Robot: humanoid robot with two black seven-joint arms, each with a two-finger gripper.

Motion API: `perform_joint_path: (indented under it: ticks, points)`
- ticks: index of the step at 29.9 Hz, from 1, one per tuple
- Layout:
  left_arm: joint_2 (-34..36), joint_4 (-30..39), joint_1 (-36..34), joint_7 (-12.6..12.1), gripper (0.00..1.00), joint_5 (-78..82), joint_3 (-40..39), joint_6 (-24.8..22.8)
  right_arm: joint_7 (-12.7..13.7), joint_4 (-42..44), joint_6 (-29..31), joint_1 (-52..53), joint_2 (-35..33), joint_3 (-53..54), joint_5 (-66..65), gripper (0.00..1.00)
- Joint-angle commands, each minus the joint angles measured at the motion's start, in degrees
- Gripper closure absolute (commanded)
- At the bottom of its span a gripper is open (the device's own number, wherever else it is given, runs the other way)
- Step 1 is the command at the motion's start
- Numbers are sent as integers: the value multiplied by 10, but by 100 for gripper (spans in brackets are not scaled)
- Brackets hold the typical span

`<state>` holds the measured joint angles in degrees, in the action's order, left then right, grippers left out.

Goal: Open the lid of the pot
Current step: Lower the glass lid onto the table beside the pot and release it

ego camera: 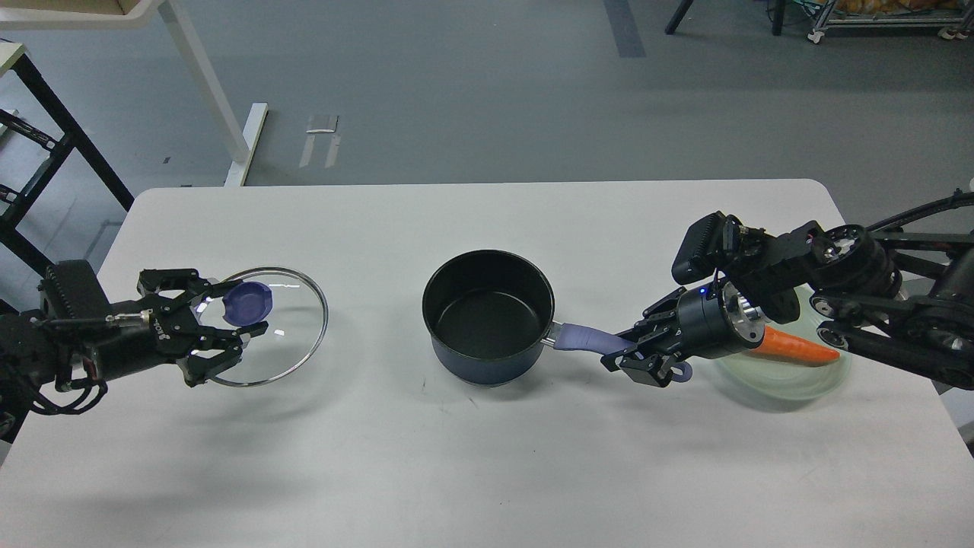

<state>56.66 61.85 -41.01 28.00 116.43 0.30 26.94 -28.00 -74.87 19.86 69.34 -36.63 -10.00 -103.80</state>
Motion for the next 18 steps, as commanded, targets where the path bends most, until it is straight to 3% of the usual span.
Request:
perform_joint_path:
  ticks: [1,8,18]
  points:
    - [-15,-34,14,0,66,-1,3,10,0,1,-2,0,0,1,0,63]
    - [-28,-61,16,0,64,-1,5,10,0,2,-5,0,0,2,0,63]
    - [-39,-82,25,0,53,-6,22,10,0,1,-6,0,-2,2,0,62]
